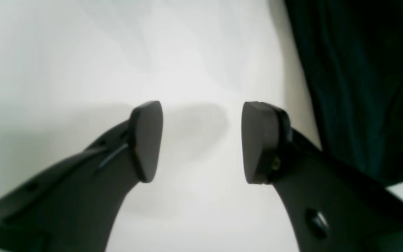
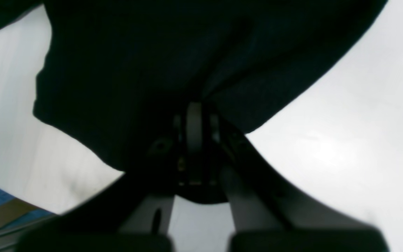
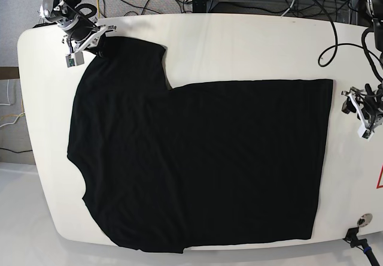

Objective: Fold the T-shirt properly
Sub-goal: 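Grasp the shirt's side edge with the left gripper, then pull the shirt edges with both grippers, straightening the shirt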

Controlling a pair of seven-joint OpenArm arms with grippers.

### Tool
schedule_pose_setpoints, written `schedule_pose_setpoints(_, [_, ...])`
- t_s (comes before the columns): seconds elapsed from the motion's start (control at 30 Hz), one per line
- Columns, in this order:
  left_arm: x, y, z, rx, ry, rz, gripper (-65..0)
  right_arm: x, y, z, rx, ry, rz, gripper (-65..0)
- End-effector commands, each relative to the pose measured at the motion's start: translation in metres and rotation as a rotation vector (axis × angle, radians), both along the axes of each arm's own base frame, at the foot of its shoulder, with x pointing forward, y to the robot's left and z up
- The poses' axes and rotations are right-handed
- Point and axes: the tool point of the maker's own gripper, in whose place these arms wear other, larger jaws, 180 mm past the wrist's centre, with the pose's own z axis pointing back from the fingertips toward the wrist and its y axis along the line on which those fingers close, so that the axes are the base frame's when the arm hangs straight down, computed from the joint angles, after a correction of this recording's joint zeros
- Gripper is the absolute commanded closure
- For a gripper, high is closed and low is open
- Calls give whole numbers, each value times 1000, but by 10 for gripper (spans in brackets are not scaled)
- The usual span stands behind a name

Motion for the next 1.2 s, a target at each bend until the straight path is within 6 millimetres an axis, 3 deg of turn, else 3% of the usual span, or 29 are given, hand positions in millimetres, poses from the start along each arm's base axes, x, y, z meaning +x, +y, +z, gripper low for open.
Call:
schedule_pose_setpoints(0.0, [19, 4, 24, -6, -66, 5, -315, -5, -4, -3, -29, 28, 15, 0])
schedule_pose_setpoints(0.07, [23, -4, 22, -24, -70, 1, -306, -2, -4, 0, -28, 18, 17, 0])
schedule_pose_setpoints(0.1, [18, 2, 19, -12, -41, 13, -314, 2, -4, 3, -23, -5, 10, 0])
schedule_pose_setpoints(0.37, [47, -28, 29, -40, -72, -51, -313, 5, 4, 2, 0, -19, -4, 0])
schedule_pose_setpoints(0.8, [46, -59, 10, -49, -38, -133, -285, 3, 19, -4, 19, -15, -5, 0])
schedule_pose_setpoints(0.93, [44, -69, 4, -63, -38, -154, -238, 2, 18, -5, 17, -8, -3, 0])
schedule_pose_setpoints(1.07, [50, -77, 6, -90, -73, -154, -135, 5, 18, -2, 16, -19, -2, 0])
schedule_pose_setpoints(1.1, [20, -82, -23, -100, 55, -176, -139, 1, 22, -7, 20, 1, 10, 0])
schedule_pose_setpoints(1.17, [21, -85, -22, -130, 40, -178, -61, -2, 21, -11, 7, 22, 18, 0])
